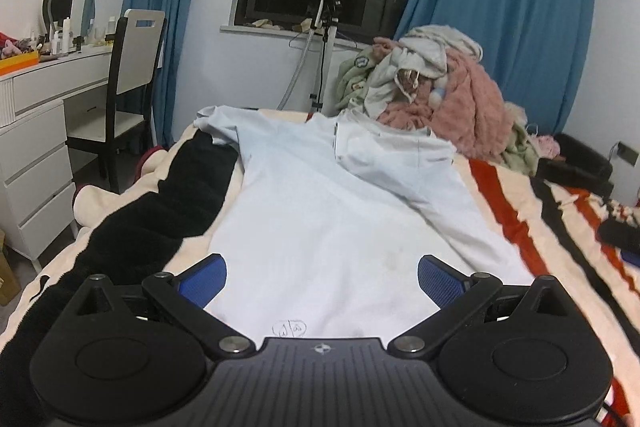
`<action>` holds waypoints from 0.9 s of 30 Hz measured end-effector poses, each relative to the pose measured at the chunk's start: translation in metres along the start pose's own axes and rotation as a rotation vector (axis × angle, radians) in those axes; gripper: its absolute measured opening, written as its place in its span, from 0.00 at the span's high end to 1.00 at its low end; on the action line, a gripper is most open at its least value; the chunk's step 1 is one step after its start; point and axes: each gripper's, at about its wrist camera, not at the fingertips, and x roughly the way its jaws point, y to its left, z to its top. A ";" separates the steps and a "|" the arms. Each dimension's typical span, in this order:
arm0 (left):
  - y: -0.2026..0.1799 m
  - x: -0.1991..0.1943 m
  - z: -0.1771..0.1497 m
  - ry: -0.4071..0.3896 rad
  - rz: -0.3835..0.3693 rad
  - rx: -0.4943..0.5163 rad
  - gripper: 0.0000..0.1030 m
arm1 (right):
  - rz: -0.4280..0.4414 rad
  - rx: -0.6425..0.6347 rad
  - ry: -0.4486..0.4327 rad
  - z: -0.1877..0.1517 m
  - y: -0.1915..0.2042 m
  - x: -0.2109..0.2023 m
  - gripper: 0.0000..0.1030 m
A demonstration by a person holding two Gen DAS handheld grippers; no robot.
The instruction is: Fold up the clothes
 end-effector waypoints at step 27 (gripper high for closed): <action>-0.066 0.028 -0.026 0.109 -0.061 0.187 0.09 | -0.083 0.167 -0.102 0.034 -0.073 -0.042 0.18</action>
